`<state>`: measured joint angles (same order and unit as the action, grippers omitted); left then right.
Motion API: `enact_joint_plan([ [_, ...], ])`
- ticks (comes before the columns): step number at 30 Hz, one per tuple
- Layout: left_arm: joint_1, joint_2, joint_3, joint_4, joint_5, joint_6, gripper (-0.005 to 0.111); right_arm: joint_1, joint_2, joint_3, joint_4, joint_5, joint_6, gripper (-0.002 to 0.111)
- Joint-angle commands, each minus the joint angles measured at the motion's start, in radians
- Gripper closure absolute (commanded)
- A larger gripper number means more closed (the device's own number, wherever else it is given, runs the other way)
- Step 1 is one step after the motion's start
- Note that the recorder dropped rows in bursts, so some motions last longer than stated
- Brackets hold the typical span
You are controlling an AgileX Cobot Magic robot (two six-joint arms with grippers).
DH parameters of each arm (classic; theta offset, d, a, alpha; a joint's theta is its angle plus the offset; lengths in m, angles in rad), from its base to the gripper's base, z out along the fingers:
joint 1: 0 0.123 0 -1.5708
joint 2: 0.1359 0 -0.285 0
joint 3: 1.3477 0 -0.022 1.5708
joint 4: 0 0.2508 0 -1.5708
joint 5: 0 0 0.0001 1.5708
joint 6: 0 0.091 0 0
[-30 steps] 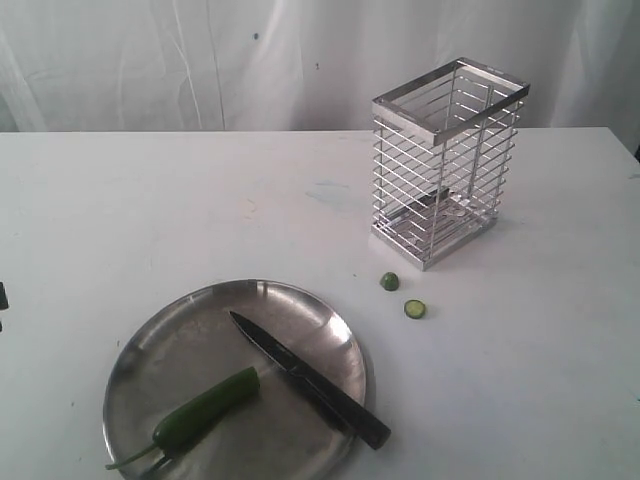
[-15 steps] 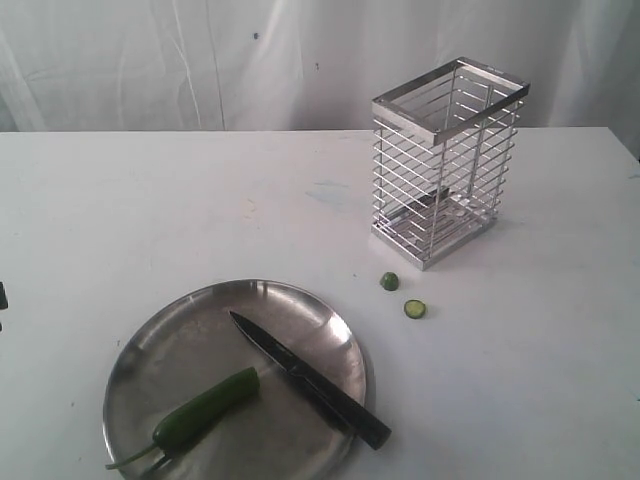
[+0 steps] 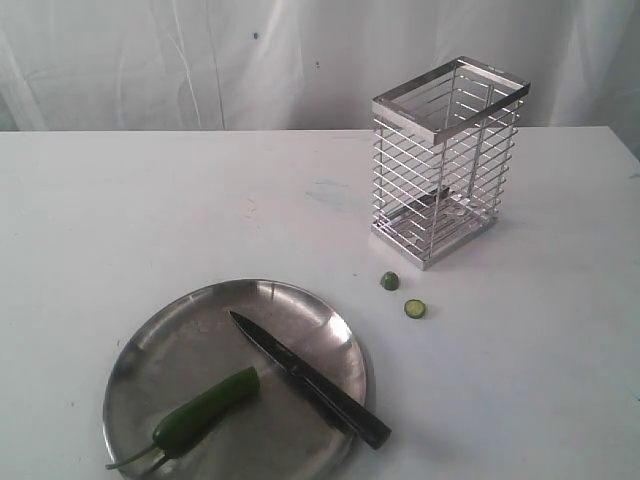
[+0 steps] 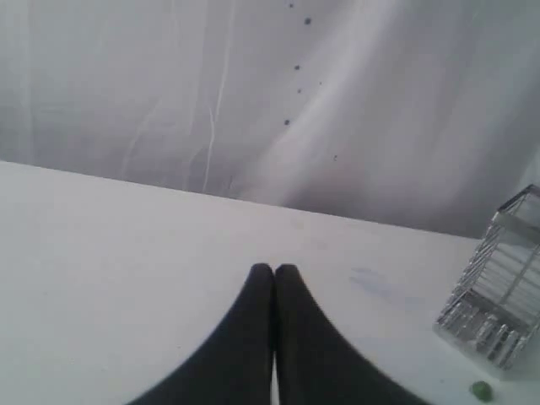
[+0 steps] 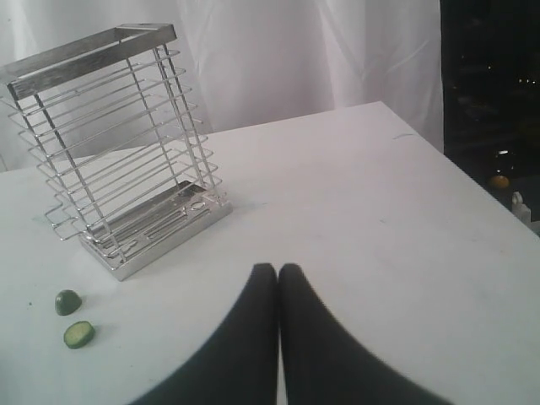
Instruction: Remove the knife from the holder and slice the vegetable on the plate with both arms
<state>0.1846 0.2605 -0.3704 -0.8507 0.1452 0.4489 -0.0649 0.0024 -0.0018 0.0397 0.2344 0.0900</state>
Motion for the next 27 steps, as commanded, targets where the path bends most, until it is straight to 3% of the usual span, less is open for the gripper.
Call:
enact_joint_plan([
  [1,0.002,-0.019,0.008,0.323,0.008,-0.001,0.107,-0.005,-0.002,0.002,-0.008,-0.004,0.004,0.108],
  [5,0.002,-0.056,0.008,0.806,0.105,-0.001,0.107,-0.005,-0.002,0.002,-0.008,-0.004,0.004,0.108],
  [9,-0.002,-0.123,0.034,0.748,0.214,-0.131,0.107,-0.005,-0.002,0.002,-0.008,-0.004,0.004,0.108],
  [13,-0.044,-0.209,0.181,0.723,0.078,-0.427,0.107,-0.005,-0.002,0.002,-0.008,-0.004,0.004,0.108],
  [17,-0.08,-0.26,0.37,1.001,-0.176,-0.887,0.107,-0.005,-0.002,0.002,-0.008,-0.004,0.004,0.108],
  [18,-0.081,-0.26,0.37,1.071,-0.195,-0.947,0.107,-0.005,-0.002,0.002,-0.008,-0.004,0.004,0.108],
  [19,-0.088,-0.26,0.37,1.148,-0.111,-0.979,0.107,-0.005,-0.002,0.002,-0.008,-0.004,0.004,0.108],
  [22,-0.127,-0.26,0.37,1.118,-0.087,-0.954,0.107,-0.005,-0.002,0.002,-0.002,-0.004,0.004,0.108],
  [25,-0.174,-0.26,0.37,0.945,0.09,-0.816,0.107,-0.005,-0.002,0.002,-0.002,-0.004,0.004,0.108],
  [27,-0.202,-0.26,0.37,0.906,0.166,-0.698,0.107,-0.005,-0.002,0.002,-0.002,-0.004,0.004,0.108],
])
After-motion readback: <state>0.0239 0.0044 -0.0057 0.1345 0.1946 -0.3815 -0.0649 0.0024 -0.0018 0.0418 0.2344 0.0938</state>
